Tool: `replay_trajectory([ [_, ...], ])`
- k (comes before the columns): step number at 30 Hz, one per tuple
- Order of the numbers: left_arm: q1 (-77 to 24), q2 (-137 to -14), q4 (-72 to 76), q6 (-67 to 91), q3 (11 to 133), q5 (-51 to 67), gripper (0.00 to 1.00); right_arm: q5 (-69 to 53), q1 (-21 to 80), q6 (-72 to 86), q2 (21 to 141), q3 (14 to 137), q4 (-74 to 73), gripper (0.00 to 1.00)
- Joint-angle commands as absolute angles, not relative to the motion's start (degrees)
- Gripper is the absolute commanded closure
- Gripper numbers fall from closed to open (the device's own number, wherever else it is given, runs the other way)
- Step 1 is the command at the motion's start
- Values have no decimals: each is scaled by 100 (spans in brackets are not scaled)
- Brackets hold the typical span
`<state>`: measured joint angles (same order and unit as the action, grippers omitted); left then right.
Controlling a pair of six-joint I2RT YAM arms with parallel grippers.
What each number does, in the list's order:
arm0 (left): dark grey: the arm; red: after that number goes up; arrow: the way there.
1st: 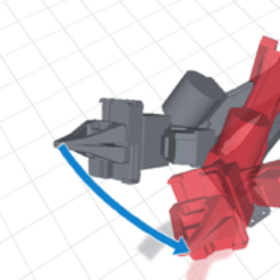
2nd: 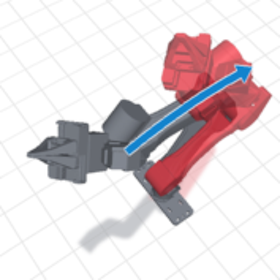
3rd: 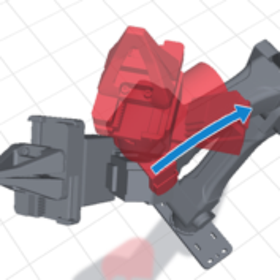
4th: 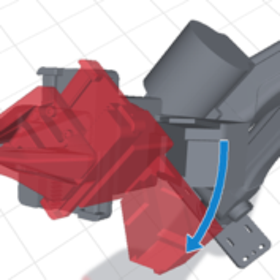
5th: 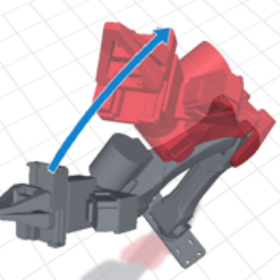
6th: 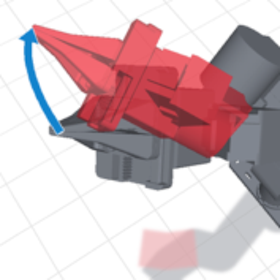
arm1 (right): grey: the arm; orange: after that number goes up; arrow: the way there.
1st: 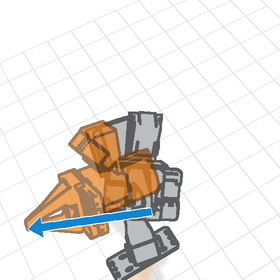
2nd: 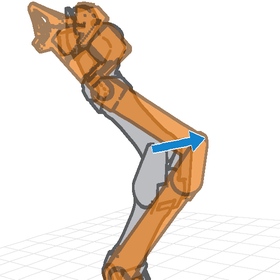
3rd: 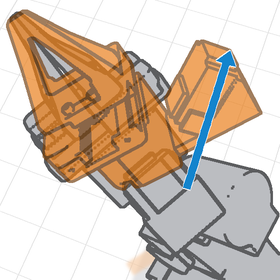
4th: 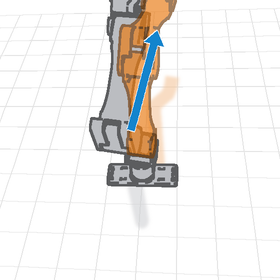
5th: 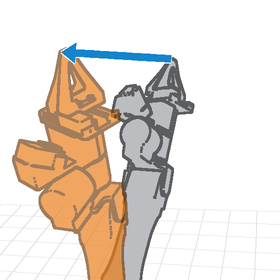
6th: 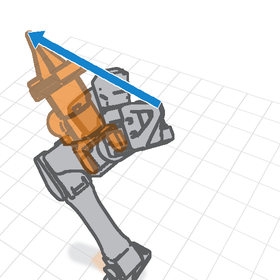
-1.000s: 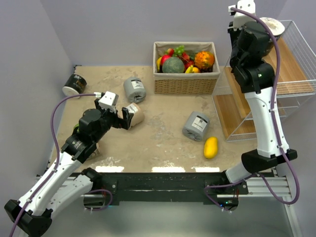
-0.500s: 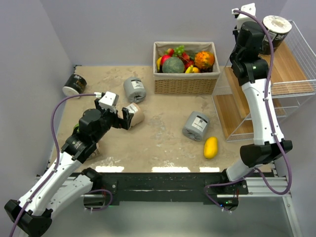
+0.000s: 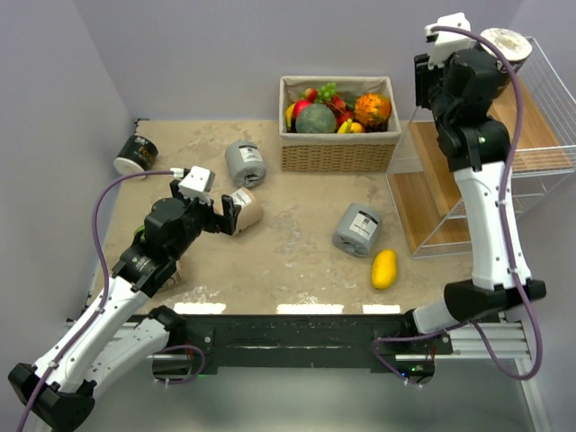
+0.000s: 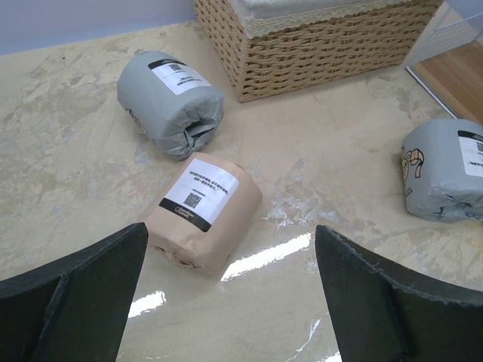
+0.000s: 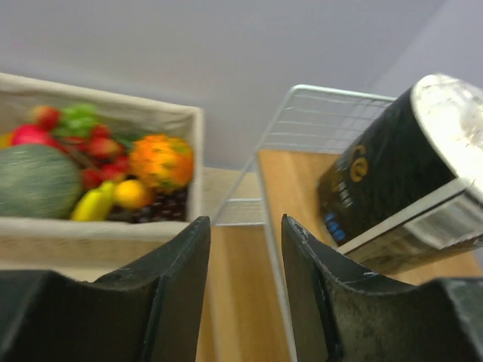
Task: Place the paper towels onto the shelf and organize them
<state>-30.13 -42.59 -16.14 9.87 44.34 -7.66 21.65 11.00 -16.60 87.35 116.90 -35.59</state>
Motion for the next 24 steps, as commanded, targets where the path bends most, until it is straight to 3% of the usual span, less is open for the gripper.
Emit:
replay_trajectory([
  [1, -3023, -4184, -1617, 967, 4456, -1265, 2, 91, 1212, -503, 7728, 11234, -3613, 52],
  [3, -3023, -4166, -1608, 1019, 4439, -1510, 1, -509, 1396, 34, 7472, 10611, -3220, 47],
  [5, -3023, -4192, -1591, 1028, 4421, -1625, 1, -292, 2010, 420, 7043, 9797, -2850, 39],
  [11, -3023, -4823, -1775, 1195, 4596, -2703, 2, -509, 2961, 1062, 6277, 7976, -1760, 11],
  [12, -3015, -4938, -1836, 1308, 4762, -2933, 2, -614, 3127, 1107, 6197, 7754, -1653, 1],
  [17, -2892, -5781, -2127, 1599, 5404, -3823, 0, -782, 3463, 1563, 5644, 6560, -1091, 1],
  [24, -1296, -7416, -2355, 1793, 6975, -2718, 0, -1204, 3533, 1916, 4879, 5810, -729, 1],
])
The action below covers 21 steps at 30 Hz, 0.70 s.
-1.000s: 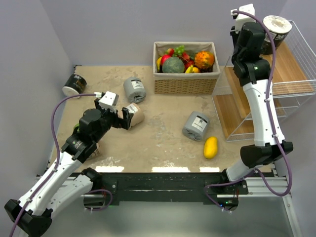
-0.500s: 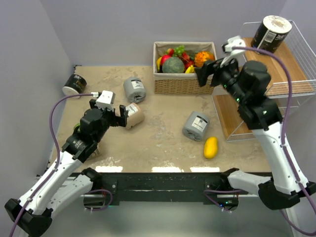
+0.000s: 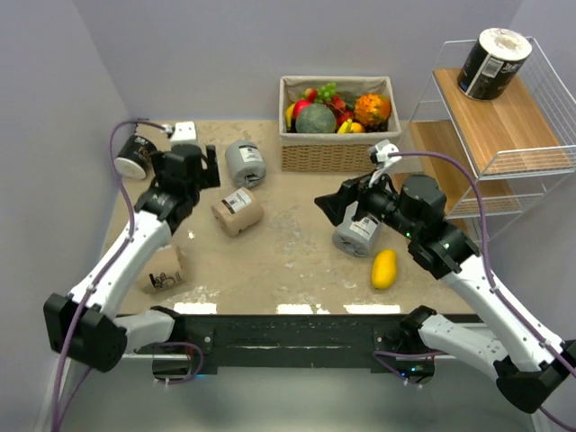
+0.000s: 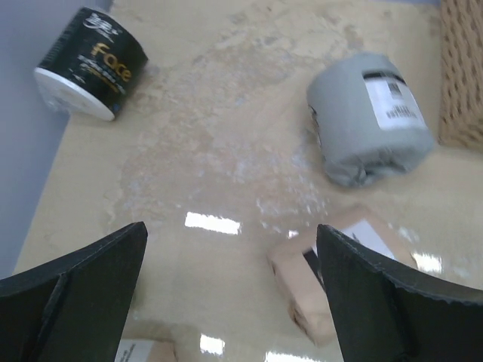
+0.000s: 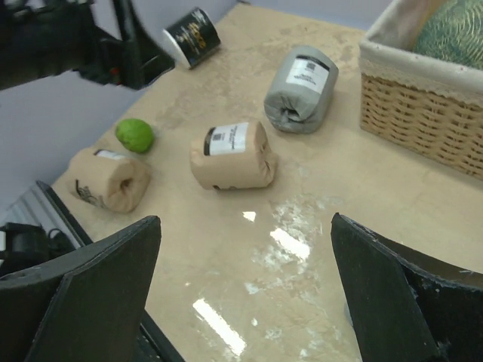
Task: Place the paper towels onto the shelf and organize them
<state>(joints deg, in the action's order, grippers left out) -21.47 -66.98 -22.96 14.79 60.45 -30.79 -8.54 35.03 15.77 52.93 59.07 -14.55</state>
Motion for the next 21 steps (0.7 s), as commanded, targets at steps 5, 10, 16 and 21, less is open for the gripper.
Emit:
replay_trajectory([
  [5, -204, -8391, -2049, 1854, 7488, -1900, 2, -1590, 3533, 1933, 4588, 5564, -651, 1],
  [10, 641, -9061, -1506, 1916, 7761, -1460, 5, -1950, 3533, 2065, 4526, 5502, -686, 1],
  [16, 1054, -9773, -372, 2135, 7603, -1064, 5, -2162, 3524, 1872, 4517, 5431, -589, 1],
  [21, 1134, -10177, 138, 2110, 7752, -1257, 5, -2311, 3524, 1512, 4518, 5405, -554, 1],
])
